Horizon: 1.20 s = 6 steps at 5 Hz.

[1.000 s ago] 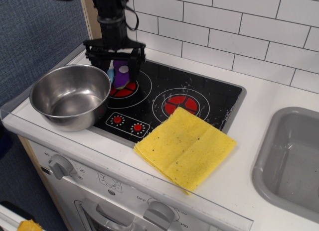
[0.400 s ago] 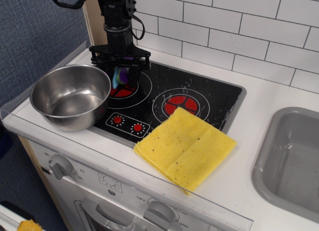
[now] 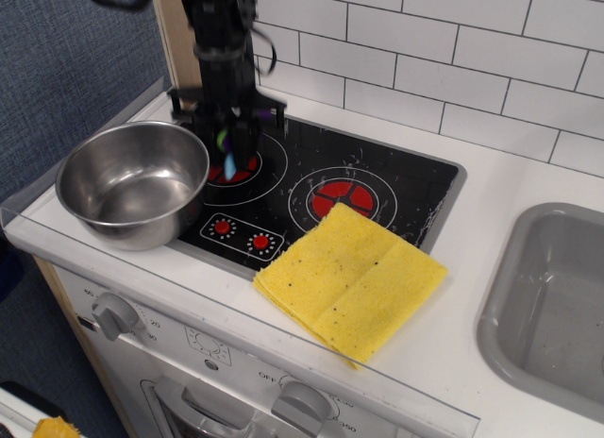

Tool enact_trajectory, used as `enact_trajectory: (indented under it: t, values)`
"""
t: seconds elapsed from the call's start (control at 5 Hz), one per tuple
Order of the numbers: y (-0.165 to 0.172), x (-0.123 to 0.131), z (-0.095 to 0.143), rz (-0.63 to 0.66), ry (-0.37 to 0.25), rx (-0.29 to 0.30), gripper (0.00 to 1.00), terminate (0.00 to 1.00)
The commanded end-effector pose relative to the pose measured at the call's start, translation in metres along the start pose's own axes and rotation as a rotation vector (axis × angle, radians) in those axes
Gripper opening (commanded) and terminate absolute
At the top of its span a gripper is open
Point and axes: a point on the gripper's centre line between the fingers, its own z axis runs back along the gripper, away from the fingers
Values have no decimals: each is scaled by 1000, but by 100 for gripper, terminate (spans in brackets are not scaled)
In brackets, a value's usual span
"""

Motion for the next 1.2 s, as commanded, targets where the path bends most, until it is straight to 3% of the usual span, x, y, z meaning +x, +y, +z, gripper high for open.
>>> enact_trajectory:
  t: [0.0,0.2,0.4,0.8,1.0]
  values:
    - [7,5,57,-37,-144,-15,0,0]
    - [-2,-3,68,-82,-172,-27,0,0]
    - [-27,-29,70,-179,-157,-34,0,0]
    - [-85,-74,44,-497,-87,-8,0,0]
    - [-98,-83,30,-575,-51,5,0,0]
